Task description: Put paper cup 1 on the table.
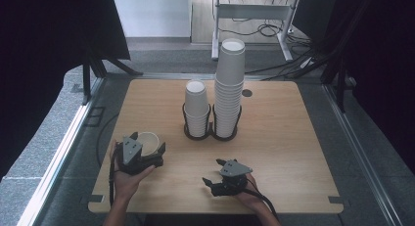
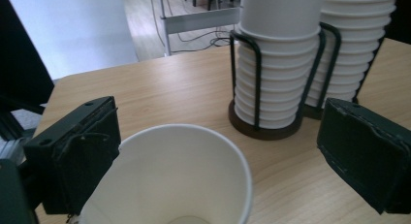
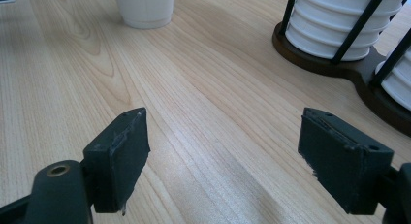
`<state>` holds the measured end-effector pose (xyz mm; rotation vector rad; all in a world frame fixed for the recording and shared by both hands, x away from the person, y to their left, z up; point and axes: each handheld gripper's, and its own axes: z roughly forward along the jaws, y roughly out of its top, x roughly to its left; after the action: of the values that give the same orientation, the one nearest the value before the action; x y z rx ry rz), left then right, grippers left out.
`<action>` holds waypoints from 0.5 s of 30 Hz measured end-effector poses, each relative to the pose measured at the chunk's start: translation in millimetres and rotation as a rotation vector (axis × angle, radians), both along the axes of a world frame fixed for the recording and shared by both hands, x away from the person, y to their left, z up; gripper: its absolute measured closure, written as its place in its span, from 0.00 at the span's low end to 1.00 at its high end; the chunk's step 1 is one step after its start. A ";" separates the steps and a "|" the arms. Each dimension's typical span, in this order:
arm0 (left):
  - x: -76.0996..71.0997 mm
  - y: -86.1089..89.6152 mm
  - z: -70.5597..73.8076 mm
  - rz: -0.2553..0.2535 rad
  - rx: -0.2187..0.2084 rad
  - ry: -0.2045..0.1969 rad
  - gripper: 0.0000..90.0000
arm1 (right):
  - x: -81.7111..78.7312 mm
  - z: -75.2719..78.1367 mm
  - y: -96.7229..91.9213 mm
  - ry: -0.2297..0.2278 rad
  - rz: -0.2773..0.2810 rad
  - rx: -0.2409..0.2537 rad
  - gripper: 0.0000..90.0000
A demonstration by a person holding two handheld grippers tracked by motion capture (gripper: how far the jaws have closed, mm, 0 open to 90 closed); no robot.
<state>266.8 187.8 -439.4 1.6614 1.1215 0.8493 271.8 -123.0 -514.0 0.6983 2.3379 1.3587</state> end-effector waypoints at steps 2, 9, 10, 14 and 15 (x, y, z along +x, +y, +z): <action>-0.5 -3.5 0.1 -0.015 0.001 0.004 0.02 | 0.2 0.3 -0.4 -0.003 -0.004 0.010 0.21; 0.4 -16.0 -4.9 -0.076 -0.002 0.033 0.02 | 1.2 4.0 -4.9 -0.019 -0.032 0.041 0.23; 0.5 -17.9 -5.5 -0.091 -0.011 0.043 0.03 | 1.4 4.6 -5.6 -0.022 -0.038 0.046 0.23; 0.4 -23.4 -3.5 -0.165 -0.099 0.084 0.03 | 3.2 6.5 -8.9 -0.035 -0.062 0.061 0.23; 0.4 -23.4 -3.5 -0.165 -0.099 0.084 0.03 | 3.8 7.0 -10.0 -0.034 -0.066 0.066 0.24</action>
<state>267.2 164.4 -442.9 1.6937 1.0493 0.6153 275.6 -133.1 -507.1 0.7584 2.2326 1.4134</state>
